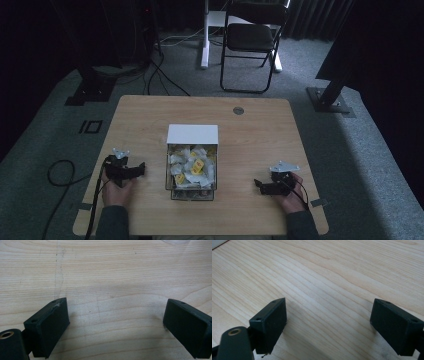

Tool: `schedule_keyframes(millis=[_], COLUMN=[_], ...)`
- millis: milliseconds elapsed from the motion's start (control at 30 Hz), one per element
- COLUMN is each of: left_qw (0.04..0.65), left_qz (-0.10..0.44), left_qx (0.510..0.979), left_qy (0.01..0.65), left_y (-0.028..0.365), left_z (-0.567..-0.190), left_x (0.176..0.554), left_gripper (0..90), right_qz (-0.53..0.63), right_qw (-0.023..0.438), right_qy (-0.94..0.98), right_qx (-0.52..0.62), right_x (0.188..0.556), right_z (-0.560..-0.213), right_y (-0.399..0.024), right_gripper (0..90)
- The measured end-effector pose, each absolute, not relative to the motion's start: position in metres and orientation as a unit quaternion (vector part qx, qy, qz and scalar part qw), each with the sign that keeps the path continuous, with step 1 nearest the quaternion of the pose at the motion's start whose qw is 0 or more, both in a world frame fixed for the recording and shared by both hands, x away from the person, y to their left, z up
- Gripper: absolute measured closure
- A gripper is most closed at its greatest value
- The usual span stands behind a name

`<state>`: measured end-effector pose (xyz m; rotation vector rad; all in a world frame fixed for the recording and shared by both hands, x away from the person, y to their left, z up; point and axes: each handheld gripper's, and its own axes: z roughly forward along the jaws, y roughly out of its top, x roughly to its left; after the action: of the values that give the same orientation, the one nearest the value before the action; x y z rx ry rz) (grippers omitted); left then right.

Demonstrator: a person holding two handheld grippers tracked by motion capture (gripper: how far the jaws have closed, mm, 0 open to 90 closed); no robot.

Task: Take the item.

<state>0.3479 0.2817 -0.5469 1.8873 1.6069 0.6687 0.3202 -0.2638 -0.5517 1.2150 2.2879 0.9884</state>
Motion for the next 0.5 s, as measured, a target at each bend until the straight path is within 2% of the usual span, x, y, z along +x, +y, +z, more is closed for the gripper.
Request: schedule_keyframes(millis=[33, 100, 333, 433, 500], left_qw=[0.283, 0.295, 0.298, 0.303, 0.304], left_qz=[0.250, 0.257, 0.250, 0.247, 0.244], left_qx=[0.705, 0.702, 0.715, 0.720, 0.723], left_qy=[0.600, 0.595, 0.581, 0.573, 0.571], left_y=[0.2817, 0.2819, 0.2825, 0.2822, 0.2814], left_z=[-0.5469, -0.5461, -0.5451, -0.5438, -0.5430], left_x=[0.3479, 0.3436, 0.3425, 0.3406, 0.3395], left_gripper=[8.8, 20.4, 21.0, 32.1, 35.4], right_qz=[0.350, 0.351, 0.350, 0.350, 0.350], right_qw=[0.183, 0.184, 0.184, 0.184, 0.184], right_qy=[0.811, 0.811, 0.811, 0.811, 0.811], right_qx=[0.431, 0.431, 0.431, 0.431, 0.431], right_x=[0.3202, 0.3203, 0.3203, 0.3203, 0.3203], right_z=[-0.5517, -0.5517, -0.5517, -0.5517, -0.5517], right_y=[-0.2638, -0.2639, -0.2639, -0.2639, -0.2639], right_gripper=[13.7, 13.7, 13.7, 13.7, 13.6])
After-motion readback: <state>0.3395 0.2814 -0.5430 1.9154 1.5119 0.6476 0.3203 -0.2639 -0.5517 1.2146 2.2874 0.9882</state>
